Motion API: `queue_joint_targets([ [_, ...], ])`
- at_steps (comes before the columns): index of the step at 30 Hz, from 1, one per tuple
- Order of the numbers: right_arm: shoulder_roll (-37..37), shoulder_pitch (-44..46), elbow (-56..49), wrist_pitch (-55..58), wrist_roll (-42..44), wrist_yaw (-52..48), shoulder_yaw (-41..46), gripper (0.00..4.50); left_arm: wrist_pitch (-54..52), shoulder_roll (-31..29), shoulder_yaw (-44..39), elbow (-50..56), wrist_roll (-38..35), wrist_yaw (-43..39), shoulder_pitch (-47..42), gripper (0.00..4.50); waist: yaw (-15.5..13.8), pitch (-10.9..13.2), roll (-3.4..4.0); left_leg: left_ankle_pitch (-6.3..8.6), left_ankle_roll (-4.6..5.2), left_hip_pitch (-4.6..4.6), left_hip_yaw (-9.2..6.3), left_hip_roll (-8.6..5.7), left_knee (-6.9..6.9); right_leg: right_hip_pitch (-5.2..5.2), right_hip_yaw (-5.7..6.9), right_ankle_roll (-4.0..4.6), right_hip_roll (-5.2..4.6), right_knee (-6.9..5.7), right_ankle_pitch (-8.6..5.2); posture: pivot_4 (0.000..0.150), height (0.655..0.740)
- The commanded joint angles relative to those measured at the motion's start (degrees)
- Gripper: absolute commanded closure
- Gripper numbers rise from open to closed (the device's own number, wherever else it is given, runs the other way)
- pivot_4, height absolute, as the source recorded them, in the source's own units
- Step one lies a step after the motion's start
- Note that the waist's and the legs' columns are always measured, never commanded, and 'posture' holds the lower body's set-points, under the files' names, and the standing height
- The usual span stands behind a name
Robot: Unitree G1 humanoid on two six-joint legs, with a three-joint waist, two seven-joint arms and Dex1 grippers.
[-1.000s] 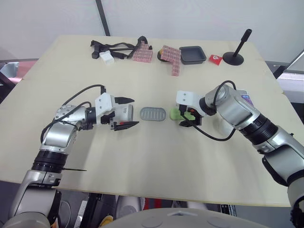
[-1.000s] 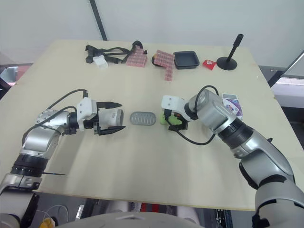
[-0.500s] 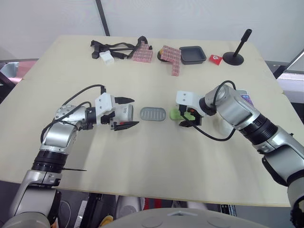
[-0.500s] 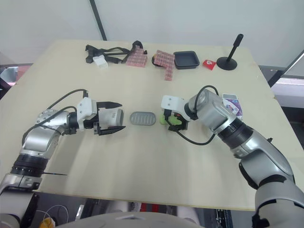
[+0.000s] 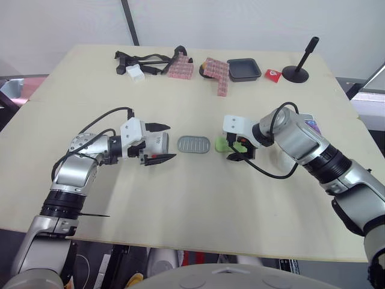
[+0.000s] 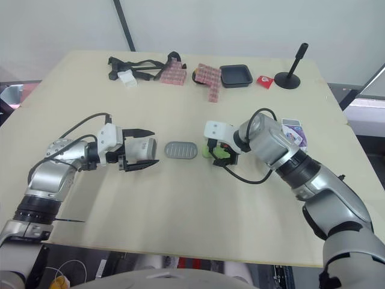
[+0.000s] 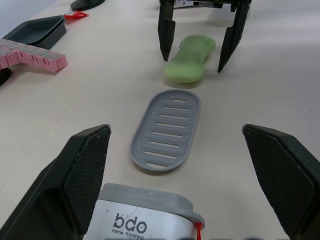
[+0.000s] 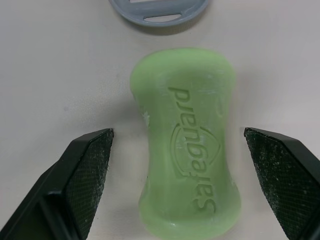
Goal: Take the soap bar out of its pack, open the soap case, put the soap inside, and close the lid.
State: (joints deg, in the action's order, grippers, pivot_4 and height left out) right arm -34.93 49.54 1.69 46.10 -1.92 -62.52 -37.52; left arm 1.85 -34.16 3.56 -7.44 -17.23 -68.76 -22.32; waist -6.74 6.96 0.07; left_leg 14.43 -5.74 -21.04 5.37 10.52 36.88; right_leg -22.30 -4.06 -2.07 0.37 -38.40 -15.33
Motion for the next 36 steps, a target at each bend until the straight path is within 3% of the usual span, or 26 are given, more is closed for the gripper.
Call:
queue_joint_targets([
  [1, -0.1, 0.8, -0.7, -0.4, -0.7, -0.2, 1.7, 0.00, 0.6, -0.9, -0.9, 2.0, -0.2, 0.2, -0.1, 0.01, 0.0, 0.0, 0.00, 0.00, 0.00, 0.00, 0.00, 0.00, 0.00, 0.00, 0.00, 0.00, 0.00, 0.00, 0.00, 0.150, 0.7400],
  [9, -0.1, 0.7, -0.7, -0.4, -0.8, -0.2, 1.7, 0.00, 0.6, -0.9, -0.9, 2.0, -0.2, 0.2, -0.1, 0.01, 0.0, 0.0, 0.00, 0.00, 0.00, 0.00, 0.00, 0.00, 0.01, 0.00, -0.01, 0.00, 0.00, -0.01, 0.00, 0.150, 0.7400],
  [12, -0.9, -0.3, -4.9, 4.7, 4.6, -0.3, 9.0, 0.00, 3.5, -0.7, 0.4, -1.1, 1.9, -0.7, -0.5, 0.01, -0.1, 0.0, 0.00, 0.00, 0.00, -0.03, 0.00, 0.00, 0.01, -0.02, -0.04, 0.00, 0.00, 0.00, 0.00, 0.150, 0.7400],
  [16, -0.8, -0.8, -6.6, 5.6, 5.6, -0.1, 10.4, 0.00, 4.5, -0.6, 0.5, -1.8, 2.4, -1.1, -0.6, 0.01, -0.2, 0.0, -0.02, 0.00, 0.01, 0.00, 0.00, 0.00, 0.03, -0.02, -0.03, 0.00, 0.01, -0.05, 0.00, 0.150, 0.7400],
  [36, 0.1, -0.6, -2.0, 5.4, 4.8, -0.2, 6.3, 0.00, 4.1, -0.3, 0.2, -1.1, 2.1, -1.1, -0.4, 0.01, -0.2, 0.0, -0.01, 0.00, 0.00, 0.00, 0.03, 0.00, 0.04, -0.04, -0.02, 0.00, 0.00, -0.07, 0.00, 0.150, 0.7400],
])
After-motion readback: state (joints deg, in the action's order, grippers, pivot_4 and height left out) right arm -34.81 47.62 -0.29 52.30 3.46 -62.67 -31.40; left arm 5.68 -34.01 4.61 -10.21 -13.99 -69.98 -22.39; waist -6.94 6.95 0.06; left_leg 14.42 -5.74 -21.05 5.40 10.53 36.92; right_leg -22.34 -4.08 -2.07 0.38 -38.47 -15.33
